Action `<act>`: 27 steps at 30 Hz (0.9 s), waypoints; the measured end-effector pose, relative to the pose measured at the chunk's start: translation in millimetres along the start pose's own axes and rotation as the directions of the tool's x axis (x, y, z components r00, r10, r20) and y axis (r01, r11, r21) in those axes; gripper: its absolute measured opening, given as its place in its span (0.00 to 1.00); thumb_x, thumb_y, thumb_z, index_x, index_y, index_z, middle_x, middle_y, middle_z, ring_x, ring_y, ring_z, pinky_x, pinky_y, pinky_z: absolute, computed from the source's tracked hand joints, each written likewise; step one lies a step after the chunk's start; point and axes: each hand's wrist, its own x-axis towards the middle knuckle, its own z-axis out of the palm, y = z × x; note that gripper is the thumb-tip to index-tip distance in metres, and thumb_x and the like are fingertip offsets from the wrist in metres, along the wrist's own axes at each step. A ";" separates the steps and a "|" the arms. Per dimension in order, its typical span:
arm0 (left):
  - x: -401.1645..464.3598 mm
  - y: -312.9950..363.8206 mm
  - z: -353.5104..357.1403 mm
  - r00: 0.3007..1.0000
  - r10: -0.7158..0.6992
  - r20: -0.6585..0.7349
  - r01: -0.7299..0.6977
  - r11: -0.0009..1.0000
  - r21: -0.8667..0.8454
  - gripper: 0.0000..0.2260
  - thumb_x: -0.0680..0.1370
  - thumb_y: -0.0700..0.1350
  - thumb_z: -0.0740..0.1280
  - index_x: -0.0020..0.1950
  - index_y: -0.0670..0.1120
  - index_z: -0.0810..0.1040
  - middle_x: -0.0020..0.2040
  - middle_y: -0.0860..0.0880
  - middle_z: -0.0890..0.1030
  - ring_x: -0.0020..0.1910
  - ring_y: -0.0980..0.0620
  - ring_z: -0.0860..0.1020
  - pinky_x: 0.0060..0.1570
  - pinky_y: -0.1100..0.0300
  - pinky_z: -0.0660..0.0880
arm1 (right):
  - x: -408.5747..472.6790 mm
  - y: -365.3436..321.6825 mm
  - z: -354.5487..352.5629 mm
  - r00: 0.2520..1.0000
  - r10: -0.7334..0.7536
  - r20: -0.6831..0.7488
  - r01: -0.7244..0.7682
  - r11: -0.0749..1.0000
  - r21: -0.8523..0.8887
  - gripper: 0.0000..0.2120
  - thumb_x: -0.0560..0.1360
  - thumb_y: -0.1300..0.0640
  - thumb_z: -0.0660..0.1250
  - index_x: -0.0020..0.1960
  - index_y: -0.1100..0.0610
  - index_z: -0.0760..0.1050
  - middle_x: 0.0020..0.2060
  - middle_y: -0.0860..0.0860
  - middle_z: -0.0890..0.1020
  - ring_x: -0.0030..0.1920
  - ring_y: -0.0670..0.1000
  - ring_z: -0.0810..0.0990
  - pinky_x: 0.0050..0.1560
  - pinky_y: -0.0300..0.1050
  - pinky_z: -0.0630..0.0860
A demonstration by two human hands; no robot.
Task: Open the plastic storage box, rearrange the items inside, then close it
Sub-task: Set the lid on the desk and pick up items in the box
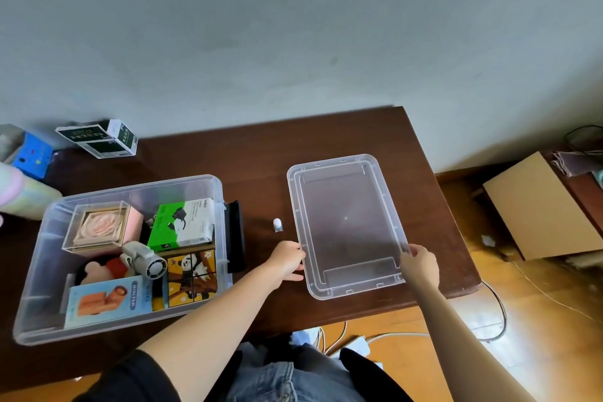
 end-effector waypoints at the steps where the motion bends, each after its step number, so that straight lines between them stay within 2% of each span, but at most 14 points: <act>1: -0.6 0.5 -1.0 1.000 0.002 -0.008 -0.002 1.000 0.027 0.17 0.81 0.37 0.57 0.70 0.41 0.70 0.62 0.43 0.75 0.57 0.45 0.76 0.51 0.53 0.78 | -1.1 -3.0 0.1 1.000 -0.007 -0.016 0.007 1.000 -0.010 0.17 0.78 0.58 0.60 0.67 0.58 0.71 0.62 0.58 0.75 0.57 0.59 0.77 0.57 0.54 0.77; 4: -6.6 7.5 -2.4 0.998 0.059 -0.032 -0.055 0.989 0.138 0.16 0.81 0.38 0.56 0.69 0.41 0.70 0.54 0.44 0.75 0.50 0.48 0.76 0.49 0.55 0.78 | -7.3 -17.6 0.3 0.991 -0.086 -0.105 0.086 0.996 -0.003 0.17 0.78 0.58 0.62 0.66 0.57 0.70 0.65 0.57 0.72 0.61 0.58 0.73 0.59 0.55 0.74; 6: -15.7 14.3 -5.5 0.991 0.131 0.000 -0.127 0.966 0.227 0.16 0.81 0.40 0.56 0.68 0.42 0.71 0.51 0.46 0.76 0.47 0.50 0.77 0.48 0.57 0.78 | -12.6 -31.7 2.3 0.979 -0.163 -0.120 0.169 0.985 0.043 0.15 0.78 0.59 0.62 0.64 0.56 0.72 0.65 0.55 0.72 0.60 0.56 0.75 0.55 0.51 0.76; 8: -29.1 21.6 -12.9 0.980 0.187 0.063 -0.197 0.940 0.278 0.14 0.81 0.42 0.56 0.65 0.42 0.73 0.50 0.47 0.76 0.44 0.52 0.78 0.46 0.59 0.79 | -17.5 -48.0 5.3 0.966 -0.239 -0.099 0.246 0.967 0.065 0.14 0.78 0.61 0.60 0.62 0.54 0.74 0.63 0.55 0.74 0.52 0.53 0.77 0.45 0.44 0.77; 10: -45.7 27.3 -27.3 0.962 0.224 0.155 -0.255 0.941 0.221 0.13 0.82 0.46 0.57 0.63 0.43 0.75 0.50 0.47 0.78 0.42 0.54 0.79 0.43 0.62 0.79 | -23.9 -65.4 13.7 0.951 -0.307 -0.038 0.309 0.949 0.063 0.14 0.77 0.62 0.58 0.59 0.53 0.76 0.60 0.54 0.77 0.42 0.49 0.78 0.32 0.38 0.71; 11: -54.0 30.3 -35.0 0.947 0.250 0.204 -0.287 0.941 0.179 0.13 0.82 0.47 0.58 0.62 0.44 0.75 0.49 0.47 0.79 0.42 0.54 0.79 0.42 0.63 0.79 | -28.4 -73.7 19.0 0.940 -0.342 -0.010 0.342 0.938 0.061 0.14 0.77 0.62 0.58 0.58 0.53 0.77 0.58 0.54 0.78 0.41 0.49 0.79 0.31 0.37 0.70; 13: -70.9 32.6 -54.7 0.917 0.322 0.234 -0.355 0.928 0.111 0.11 0.82 0.47 0.58 0.59 0.45 0.77 0.46 0.47 0.80 0.42 0.53 0.81 0.41 0.64 0.79 | -42.3 -90.6 35.0 0.895 -0.443 0.047 0.440 0.896 0.066 0.12 0.77 0.62 0.60 0.57 0.54 0.77 0.54 0.52 0.80 0.48 0.50 0.79 0.41 0.39 0.74; 15: -85.3 31.3 -77.0 0.905 0.395 0.158 -0.409 0.910 0.069 0.10 0.82 0.47 0.58 0.55 0.47 0.78 0.44 0.47 0.81 0.40 0.53 0.81 0.39 0.64 0.78 | -57.3 -107.6 55.2 0.842 -0.526 0.119 0.521 0.850 0.077 0.10 0.78 0.61 0.62 0.57 0.55 0.77 0.52 0.50 0.81 0.49 0.47 0.78 0.48 0.38 0.74; 17: -92.9 26.9 -100.2 0.896 0.445 0.001 -0.444 0.894 0.058 0.10 0.82 0.44 0.58 0.52 0.47 0.79 0.41 0.47 0.81 0.35 0.53 0.80 0.35 0.63 0.77 | -68.0 -123.8 75.8 0.787 -0.577 0.218 0.574 0.814 0.086 0.11 0.77 0.60 0.64 0.59 0.56 0.76 0.51 0.49 0.80 0.46 0.45 0.77 0.45 0.34 0.73; 19: -95.4 19.0 -125.5 0.863 0.471 -0.183 -0.468 0.882 0.062 0.11 0.82 0.41 0.57 0.51 0.45 0.79 0.38 0.47 0.80 0.31 0.53 0.78 0.30 0.62 0.75 | -74.6 -136.8 96.4 0.745 -0.588 0.316 0.594 0.800 0.086 0.14 0.75 0.58 0.67 0.61 0.54 0.74 0.52 0.48 0.78 0.45 0.46 0.77 0.43 0.35 0.73; 21: -97.1 8.1 -151.9 0.814 0.483 -0.322 -0.483 0.871 0.085 0.11 0.82 0.39 0.57 0.50 0.45 0.79 0.37 0.48 0.79 0.29 0.54 0.76 0.28 0.62 0.74 | -77.6 -145.1 115.5 0.751 -0.549 0.366 0.579 0.815 0.035 0.17 0.74 0.55 0.68 0.62 0.53 0.73 0.53 0.48 0.77 0.46 0.47 0.76 0.47 0.39 0.72; 23: -98.5 -4.3 -175.6 0.785 0.487 -0.383 -0.480 0.869 0.120 0.11 0.82 0.38 0.57 0.49 0.47 0.79 0.37 0.49 0.79 0.30 0.54 0.76 0.29 0.64 0.74 | -77.8 -147.4 130.7 0.781 -0.490 0.387 0.542 0.840 -0.029 0.18 0.74 0.56 0.68 0.63 0.53 0.72 0.53 0.50 0.78 0.48 0.48 0.76 0.48 0.40 0.71; 27: -100.2 -27.1 -213.5 0.796 0.488 -0.358 -0.454 0.873 0.179 0.11 0.82 0.39 0.57 0.51 0.48 0.78 0.41 0.48 0.81 0.33 0.55 0.78 0.35 0.63 0.75 | -78.4 -144.6 152.0 0.845 -0.424 0.326 0.468 0.881 -0.065 0.15 0.72 0.60 0.71 0.58 0.54 0.78 0.52 0.51 0.82 0.49 0.51 0.79 0.49 0.41 0.73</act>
